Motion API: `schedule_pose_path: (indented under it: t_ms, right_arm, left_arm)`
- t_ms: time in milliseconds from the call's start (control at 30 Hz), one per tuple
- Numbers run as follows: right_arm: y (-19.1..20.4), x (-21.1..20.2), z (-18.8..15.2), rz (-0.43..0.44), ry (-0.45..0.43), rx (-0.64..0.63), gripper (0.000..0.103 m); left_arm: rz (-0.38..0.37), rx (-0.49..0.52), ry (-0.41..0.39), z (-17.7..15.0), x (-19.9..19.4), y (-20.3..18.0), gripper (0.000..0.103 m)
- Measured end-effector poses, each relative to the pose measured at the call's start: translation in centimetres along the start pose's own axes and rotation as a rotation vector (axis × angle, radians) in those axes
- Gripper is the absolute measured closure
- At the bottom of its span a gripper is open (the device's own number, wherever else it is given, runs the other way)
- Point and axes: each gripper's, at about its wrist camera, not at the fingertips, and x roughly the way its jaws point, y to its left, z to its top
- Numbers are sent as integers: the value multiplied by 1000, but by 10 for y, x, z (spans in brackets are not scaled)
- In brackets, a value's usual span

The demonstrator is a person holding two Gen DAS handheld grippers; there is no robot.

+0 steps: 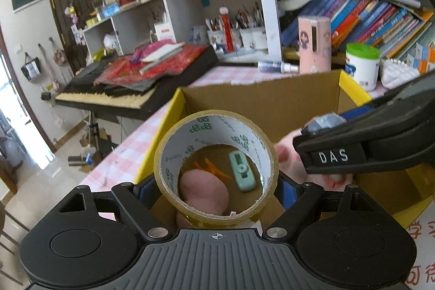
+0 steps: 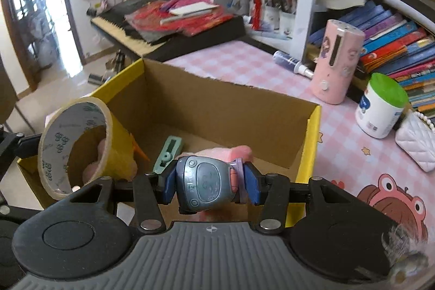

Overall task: Organize objects
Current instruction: 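Lower the grey toy into the box with the right tool while the left tool lowers the tape roll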

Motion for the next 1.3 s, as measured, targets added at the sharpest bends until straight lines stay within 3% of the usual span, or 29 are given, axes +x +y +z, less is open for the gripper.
schedule_pose_path:
  t_ms: [267,867,967,1300]
  right_arm:
    - [7,6,6,33,9,-82,56]
    - [6,17,11,57,19,-110,56]
    - [6,13,10,59,8,-104,52]
    - [11,-11,6,82,-37,-40,28]
  left_arm:
    - [-24,-66,73,-3,14,3,16]
    - [-16,-65,38,0,11,3,13]
    - [-16,-71,25,0,7,4,13]
    - [-33,-112,-14,-2,-11,12,8]
